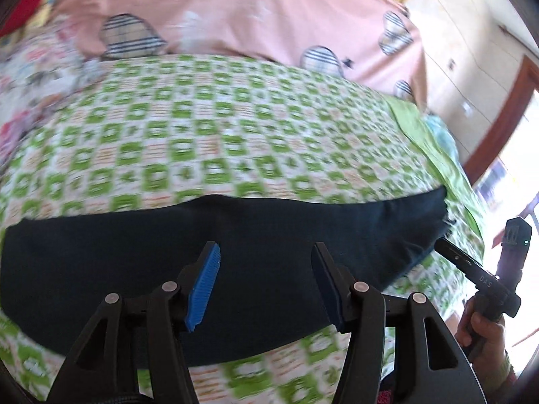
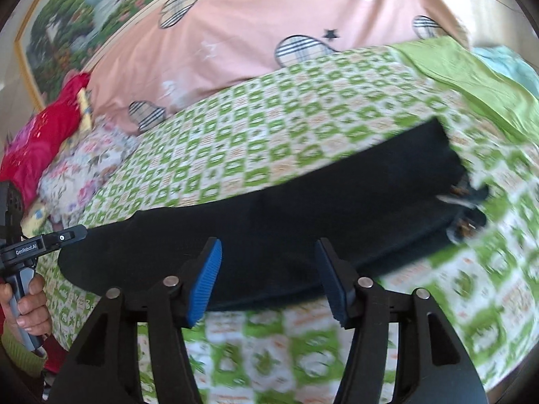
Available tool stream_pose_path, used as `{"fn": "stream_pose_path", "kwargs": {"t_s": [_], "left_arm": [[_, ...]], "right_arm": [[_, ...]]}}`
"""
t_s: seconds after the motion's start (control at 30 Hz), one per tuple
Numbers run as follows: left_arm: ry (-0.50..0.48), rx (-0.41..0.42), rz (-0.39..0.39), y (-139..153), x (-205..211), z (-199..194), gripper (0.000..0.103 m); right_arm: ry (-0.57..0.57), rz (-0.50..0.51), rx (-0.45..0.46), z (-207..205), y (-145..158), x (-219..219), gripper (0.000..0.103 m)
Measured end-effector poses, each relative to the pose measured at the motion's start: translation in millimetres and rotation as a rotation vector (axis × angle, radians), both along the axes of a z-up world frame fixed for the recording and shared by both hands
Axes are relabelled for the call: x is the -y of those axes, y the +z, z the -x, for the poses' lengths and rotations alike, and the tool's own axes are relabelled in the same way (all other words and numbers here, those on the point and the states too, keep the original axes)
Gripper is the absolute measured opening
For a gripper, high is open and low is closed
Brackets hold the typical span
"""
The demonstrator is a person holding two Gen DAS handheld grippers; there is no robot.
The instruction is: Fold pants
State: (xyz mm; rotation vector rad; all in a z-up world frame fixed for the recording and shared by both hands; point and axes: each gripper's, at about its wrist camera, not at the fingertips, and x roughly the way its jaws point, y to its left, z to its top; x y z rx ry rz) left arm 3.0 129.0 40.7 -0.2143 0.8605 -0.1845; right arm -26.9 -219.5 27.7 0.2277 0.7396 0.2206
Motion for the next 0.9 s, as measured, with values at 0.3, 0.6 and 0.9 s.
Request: {"fn": "stream_pose_path", "kwargs": {"t_s": [0.3,0.6,0.9], "left_arm": [[-0.203,-0.027,-0.042,0.0,68.7,-44.1,0.059],[-0.388,-0.045,-0.040,9.0,129.2,-85.4,0.063],[-0.560,-0.111,-0.033,2.7,197.0,-130.2,0.063]], "right_arm": [[-0.151,-0.066,0.000,12.8,-1.2,50.9,0.060],[-0.281,-0.161,-0.037,11.9,-10.5,88.7,0.062],[-0.350,-0.314,-0.068,-1.1,-22.6,112.0,0.063]]}}
